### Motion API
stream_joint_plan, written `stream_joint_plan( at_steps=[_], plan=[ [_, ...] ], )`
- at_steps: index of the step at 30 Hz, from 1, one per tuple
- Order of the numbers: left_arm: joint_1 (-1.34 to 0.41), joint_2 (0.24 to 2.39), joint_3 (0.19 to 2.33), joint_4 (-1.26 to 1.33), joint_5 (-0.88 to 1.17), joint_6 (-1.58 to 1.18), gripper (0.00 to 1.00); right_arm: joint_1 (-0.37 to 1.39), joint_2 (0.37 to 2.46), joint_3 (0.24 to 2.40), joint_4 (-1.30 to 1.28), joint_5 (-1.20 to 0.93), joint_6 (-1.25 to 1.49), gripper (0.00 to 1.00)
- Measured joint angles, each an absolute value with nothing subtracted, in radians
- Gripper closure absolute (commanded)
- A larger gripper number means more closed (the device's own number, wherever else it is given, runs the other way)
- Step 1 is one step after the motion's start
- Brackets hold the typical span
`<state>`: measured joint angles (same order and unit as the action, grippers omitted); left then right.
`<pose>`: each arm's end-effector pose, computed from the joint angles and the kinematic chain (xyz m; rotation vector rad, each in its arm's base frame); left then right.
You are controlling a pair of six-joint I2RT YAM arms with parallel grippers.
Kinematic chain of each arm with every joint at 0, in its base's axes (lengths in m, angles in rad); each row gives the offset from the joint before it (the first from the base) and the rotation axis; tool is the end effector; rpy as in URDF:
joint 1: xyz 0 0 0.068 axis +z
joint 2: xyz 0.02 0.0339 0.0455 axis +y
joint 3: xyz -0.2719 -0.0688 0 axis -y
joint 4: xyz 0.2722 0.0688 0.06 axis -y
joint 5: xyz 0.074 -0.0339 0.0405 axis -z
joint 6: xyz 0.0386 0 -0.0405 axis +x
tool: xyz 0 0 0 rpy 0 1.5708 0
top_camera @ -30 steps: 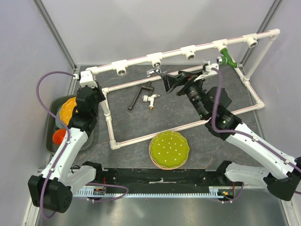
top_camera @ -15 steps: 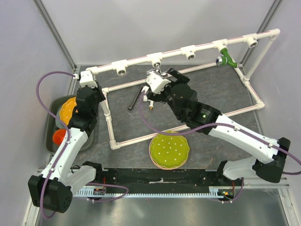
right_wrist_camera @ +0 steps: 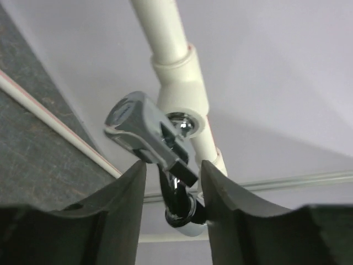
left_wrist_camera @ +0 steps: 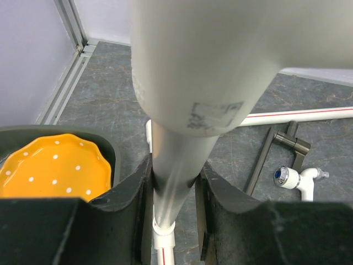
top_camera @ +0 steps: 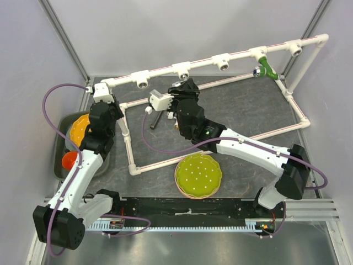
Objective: Install the water faucets
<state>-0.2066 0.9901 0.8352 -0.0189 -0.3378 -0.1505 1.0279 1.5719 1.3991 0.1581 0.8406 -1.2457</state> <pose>0.2549 -0.0404 0.3390 -0.1976 1.7235 0.0321 0.2305 0.3263 0.3962 -1.0862 1.2336 -0.8294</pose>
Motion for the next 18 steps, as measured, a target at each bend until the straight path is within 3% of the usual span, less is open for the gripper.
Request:
stream_joint_plan(
  at_steps=[1,4,11,18],
  plan=[
    [-0.207,0.990,0.835,-0.019,-0.338,-0.150,0.98,1.024,1.580,1.402,0.188,0.850,-1.268,0.75],
    [-0.206,0.990,0.835,-0.018,-0.338,-0.151,0.98,1.022,1.587,1.417,0.221,0.863,-1.299,0.93],
    [-0.204,0.990,0.835,-0.018,-0.339,-0.151,0.98,1.018,1.594,1.468,0.142,0.865,-1.106,0.98],
    [-0.204,0.991,0.835,-0.017,-0.336,-0.152,0.98,0.931,1.511,1.480,0.019,0.670,-0.483,1.00]
  ],
)
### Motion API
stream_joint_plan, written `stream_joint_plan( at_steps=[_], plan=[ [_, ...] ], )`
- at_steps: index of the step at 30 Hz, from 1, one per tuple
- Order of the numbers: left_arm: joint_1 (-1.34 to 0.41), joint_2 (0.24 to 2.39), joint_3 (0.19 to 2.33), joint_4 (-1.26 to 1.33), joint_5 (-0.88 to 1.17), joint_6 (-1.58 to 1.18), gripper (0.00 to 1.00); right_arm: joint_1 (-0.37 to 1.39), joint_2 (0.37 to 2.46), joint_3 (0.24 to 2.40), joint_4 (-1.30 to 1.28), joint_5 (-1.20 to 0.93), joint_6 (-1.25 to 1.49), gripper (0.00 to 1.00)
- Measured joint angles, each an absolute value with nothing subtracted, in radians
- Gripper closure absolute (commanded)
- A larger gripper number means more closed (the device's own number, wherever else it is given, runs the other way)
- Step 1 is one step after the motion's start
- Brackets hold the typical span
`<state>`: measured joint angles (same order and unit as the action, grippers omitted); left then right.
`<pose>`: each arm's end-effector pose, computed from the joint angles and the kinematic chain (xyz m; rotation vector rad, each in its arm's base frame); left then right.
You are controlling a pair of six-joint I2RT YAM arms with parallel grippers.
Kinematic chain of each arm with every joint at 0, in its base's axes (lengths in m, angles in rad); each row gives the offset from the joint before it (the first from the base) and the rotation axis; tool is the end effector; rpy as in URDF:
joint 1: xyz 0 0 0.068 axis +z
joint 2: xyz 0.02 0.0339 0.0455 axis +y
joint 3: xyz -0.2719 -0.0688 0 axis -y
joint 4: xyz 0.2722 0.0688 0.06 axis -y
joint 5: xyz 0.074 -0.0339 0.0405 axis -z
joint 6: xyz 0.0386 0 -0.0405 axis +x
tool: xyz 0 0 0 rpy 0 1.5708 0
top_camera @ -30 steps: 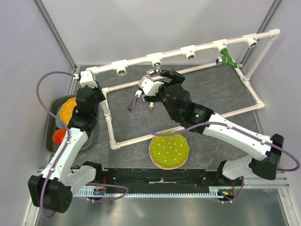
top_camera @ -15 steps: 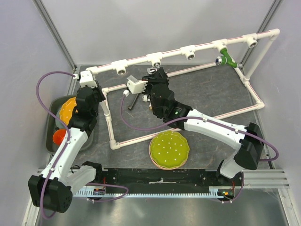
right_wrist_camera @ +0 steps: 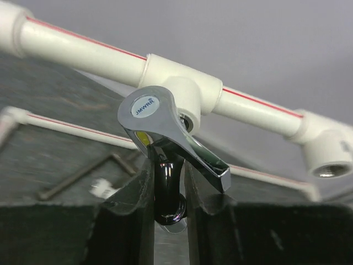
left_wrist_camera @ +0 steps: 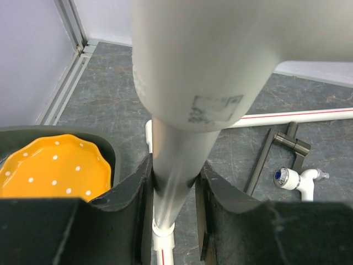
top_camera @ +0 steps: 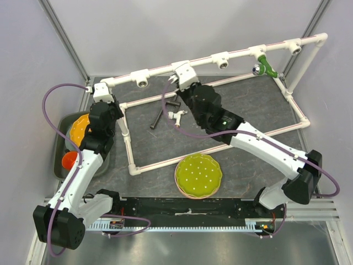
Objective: Install the water faucets
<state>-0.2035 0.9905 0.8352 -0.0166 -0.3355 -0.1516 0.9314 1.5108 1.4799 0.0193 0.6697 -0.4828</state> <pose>0.2552 -0.0397 0.3392 -0.1999 1.7216 0.0310 0.2471 0.2921 0.4353 -0.5809 1.4722 -0.1787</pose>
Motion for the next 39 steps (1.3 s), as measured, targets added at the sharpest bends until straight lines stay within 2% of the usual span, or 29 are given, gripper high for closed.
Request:
stream_joint_plan(
  at_steps=[4,9,17,19,22,23,25,26,28,29,31,36,39],
  plan=[
    [-0.205,0.991,0.835,-0.017,-0.333,-0.152,0.98,0.839,1.437,1.412,0.023,0.474,-0.051,1.00],
    [-0.205,0.991,0.835,-0.017,-0.332,-0.152,0.98,0.748,1.372,1.249,0.205,0.306,0.447,1.00],
    [-0.205,0.990,0.835,-0.018,-0.332,-0.152,0.98,0.691,1.373,1.030,0.574,0.229,1.182,1.00],
    [-0.205,0.990,0.835,-0.017,-0.334,-0.152,0.98,0.690,1.397,0.999,0.662,0.230,1.320,0.95],
    [-0.204,0.990,0.835,-0.017,-0.334,-0.152,0.98,0.689,1.432,0.951,0.799,0.234,1.497,0.79],
    [-0.205,0.990,0.835,-0.017,-0.334,-0.152,0.98,0.689,1.441,0.936,0.839,0.234,1.536,0.64],
    [-0.205,0.990,0.835,-0.018,-0.332,-0.152,0.98,0.690,1.451,0.911,0.901,0.237,1.595,0.46],
    [-0.205,0.990,0.835,-0.018,-0.334,-0.151,0.98,0.690,1.452,0.900,0.923,0.249,1.624,0.30],
    [-0.204,0.990,0.835,-0.019,-0.336,-0.152,0.98,0.678,1.448,0.871,0.991,0.291,1.665,0.18],
    [-0.205,0.990,0.835,-0.019,-0.336,-0.152,0.98,0.669,1.442,0.861,1.011,0.303,1.673,0.09],
    [-0.204,0.989,0.835,-0.020,-0.336,-0.152,0.98,0.657,1.420,0.839,1.045,0.319,1.679,0.02],
    [-0.204,0.989,0.835,-0.020,-0.336,-0.152,0.98,0.652,1.342,0.781,1.061,0.311,1.587,0.02],
    [-0.204,0.989,0.835,-0.020,-0.336,-0.152,0.98,0.647,1.274,0.770,0.978,0.286,1.478,0.02]
  ],
)
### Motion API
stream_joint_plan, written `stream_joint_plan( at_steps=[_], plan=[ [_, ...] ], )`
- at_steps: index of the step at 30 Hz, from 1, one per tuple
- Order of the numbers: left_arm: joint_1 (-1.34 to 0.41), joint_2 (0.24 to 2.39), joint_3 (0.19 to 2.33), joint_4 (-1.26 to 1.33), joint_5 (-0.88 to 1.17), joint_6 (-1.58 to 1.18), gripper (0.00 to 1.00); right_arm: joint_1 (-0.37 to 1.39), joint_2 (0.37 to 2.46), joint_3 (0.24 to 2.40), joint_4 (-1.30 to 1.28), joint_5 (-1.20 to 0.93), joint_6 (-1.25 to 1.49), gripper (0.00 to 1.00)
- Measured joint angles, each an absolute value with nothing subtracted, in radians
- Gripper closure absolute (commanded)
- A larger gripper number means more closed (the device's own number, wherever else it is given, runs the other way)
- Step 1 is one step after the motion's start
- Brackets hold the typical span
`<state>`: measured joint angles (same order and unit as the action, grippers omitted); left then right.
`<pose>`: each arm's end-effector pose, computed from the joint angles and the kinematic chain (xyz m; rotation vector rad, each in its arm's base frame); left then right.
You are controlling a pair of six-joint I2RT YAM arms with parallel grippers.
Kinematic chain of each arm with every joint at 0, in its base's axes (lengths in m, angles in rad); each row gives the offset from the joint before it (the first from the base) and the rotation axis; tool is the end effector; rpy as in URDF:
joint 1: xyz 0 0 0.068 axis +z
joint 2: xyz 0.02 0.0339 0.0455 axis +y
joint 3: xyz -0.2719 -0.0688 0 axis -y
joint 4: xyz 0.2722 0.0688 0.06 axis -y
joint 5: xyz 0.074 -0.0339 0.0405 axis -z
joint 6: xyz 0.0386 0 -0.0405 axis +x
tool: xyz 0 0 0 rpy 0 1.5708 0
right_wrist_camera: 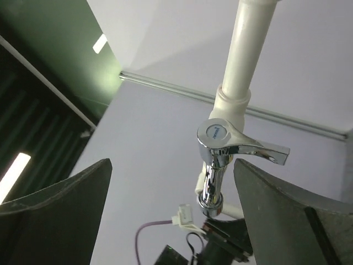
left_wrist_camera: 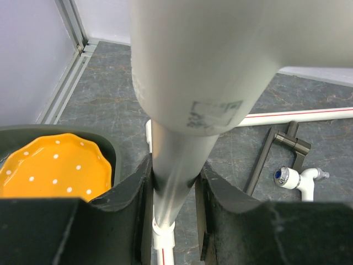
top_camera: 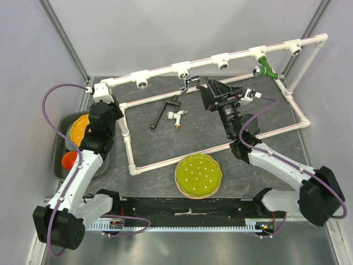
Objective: Install the water faucets
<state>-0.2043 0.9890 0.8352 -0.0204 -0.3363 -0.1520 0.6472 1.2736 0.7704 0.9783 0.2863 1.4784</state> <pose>0.2548 -0.0398 0.3391 -0.1998 1.7237 0.0315 0.2511 0.1761 0.3456 0.7810 1.0326 1.7160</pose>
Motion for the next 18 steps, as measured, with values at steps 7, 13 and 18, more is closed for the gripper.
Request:
stream_joint_plan(
  at_steps=[7,13,18],
  plan=[
    [-0.204,0.989,0.835,-0.021,-0.336,-0.152,0.98,0.644,1.082,0.850,0.541,0.244,1.029,0.02],
    [-0.204,0.989,0.835,-0.021,-0.336,-0.152,0.98,0.667,1.069,1.071,0.192,0.202,0.488,0.02],
    [-0.204,0.989,0.835,-0.021,-0.337,-0.152,0.98,0.743,1.083,1.197,0.019,0.176,0.049,0.02]
  ],
)
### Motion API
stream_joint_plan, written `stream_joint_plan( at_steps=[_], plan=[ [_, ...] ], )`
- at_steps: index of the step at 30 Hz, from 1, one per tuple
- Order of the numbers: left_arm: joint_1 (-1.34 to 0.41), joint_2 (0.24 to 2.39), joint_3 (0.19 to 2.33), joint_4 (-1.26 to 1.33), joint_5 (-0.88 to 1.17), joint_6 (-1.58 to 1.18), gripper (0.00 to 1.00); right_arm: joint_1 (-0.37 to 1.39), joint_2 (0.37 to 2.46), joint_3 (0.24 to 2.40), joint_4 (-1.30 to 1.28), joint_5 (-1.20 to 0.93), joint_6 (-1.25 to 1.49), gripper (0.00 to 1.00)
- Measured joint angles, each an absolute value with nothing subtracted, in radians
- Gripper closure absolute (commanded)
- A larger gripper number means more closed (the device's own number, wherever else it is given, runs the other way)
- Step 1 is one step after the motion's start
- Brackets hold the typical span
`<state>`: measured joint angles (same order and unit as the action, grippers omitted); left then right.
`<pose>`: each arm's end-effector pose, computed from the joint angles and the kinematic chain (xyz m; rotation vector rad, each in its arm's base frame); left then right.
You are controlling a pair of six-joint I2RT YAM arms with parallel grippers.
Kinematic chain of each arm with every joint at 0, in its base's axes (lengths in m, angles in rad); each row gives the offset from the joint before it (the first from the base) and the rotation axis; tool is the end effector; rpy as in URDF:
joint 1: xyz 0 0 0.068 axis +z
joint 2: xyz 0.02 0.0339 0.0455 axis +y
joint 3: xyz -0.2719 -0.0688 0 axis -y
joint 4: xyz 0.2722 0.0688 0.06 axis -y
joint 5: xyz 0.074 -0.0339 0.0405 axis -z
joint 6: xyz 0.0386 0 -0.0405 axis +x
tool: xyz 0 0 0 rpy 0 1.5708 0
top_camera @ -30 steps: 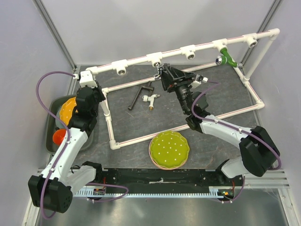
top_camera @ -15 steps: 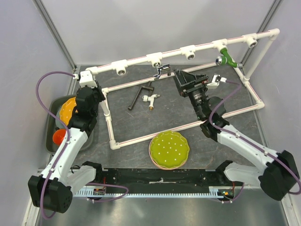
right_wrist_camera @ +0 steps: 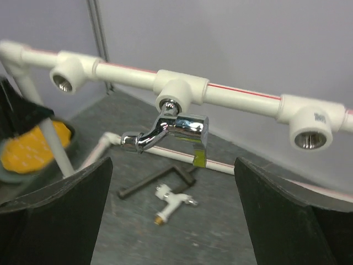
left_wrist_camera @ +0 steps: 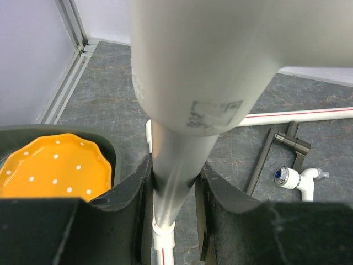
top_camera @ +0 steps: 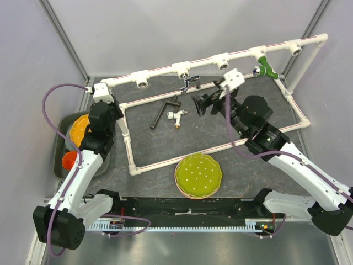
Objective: Install the water faucets
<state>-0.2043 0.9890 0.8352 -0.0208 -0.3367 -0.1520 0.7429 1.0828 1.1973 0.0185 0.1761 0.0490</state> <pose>0.2547 -0.0398 0.3391 -0.2000 1.7240 0.0319 0.2013 0.1757 0.4592 -0.3563 1.4167 0.5222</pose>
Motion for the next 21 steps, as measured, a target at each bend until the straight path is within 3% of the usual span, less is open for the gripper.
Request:
stream_joint_plan(
  at_steps=[11,19,21],
  plan=[
    [-0.204,0.989,0.835,-0.021,-0.337,-0.152,0.98,0.939,1.278,1.330,-0.141,0.401,-0.735,0.02],
    [-0.204,0.989,0.835,-0.021,-0.337,-0.152,0.98,0.949,1.393,1.302,0.075,0.592,-1.134,0.02],
    [-0.204,0.989,0.835,-0.021,-0.337,-0.152,0.98,0.949,1.422,1.301,0.141,0.616,-1.200,0.09]
  ],
)
